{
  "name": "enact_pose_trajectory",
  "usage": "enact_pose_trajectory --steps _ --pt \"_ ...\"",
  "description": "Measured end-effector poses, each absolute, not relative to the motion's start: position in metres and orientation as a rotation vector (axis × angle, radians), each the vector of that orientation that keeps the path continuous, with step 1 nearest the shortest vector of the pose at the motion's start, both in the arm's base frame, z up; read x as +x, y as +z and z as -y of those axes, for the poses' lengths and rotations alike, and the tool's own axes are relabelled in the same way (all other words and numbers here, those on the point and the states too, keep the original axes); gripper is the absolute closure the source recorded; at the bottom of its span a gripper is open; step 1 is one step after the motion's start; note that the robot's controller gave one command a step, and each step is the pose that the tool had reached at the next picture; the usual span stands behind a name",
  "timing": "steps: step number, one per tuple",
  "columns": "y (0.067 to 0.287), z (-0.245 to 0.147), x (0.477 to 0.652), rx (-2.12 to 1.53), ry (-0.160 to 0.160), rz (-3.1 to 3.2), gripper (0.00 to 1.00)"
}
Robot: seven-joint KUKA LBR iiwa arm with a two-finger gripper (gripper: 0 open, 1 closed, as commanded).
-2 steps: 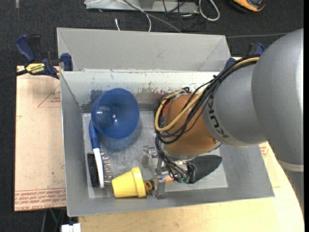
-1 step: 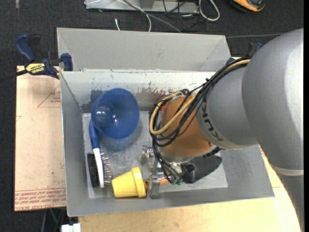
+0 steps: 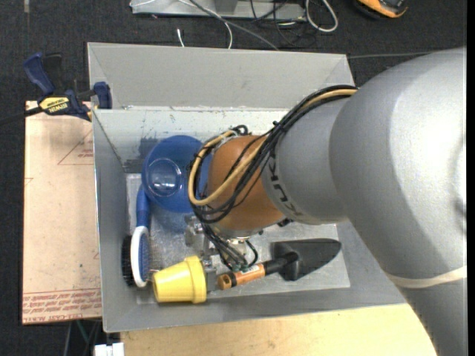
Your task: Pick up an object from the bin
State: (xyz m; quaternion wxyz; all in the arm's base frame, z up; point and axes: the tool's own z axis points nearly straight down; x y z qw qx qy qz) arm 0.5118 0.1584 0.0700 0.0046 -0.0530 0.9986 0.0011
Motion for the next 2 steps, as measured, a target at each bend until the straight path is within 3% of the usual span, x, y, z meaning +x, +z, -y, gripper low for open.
enact_pose_trajectory --steps 1,2 --pt "0.073 -0.178 0.490 0.122 -0.013 -3.115 0.00" --pt "0.070 -0.215 0.494 0.180 0.001 -3.126 0.00"
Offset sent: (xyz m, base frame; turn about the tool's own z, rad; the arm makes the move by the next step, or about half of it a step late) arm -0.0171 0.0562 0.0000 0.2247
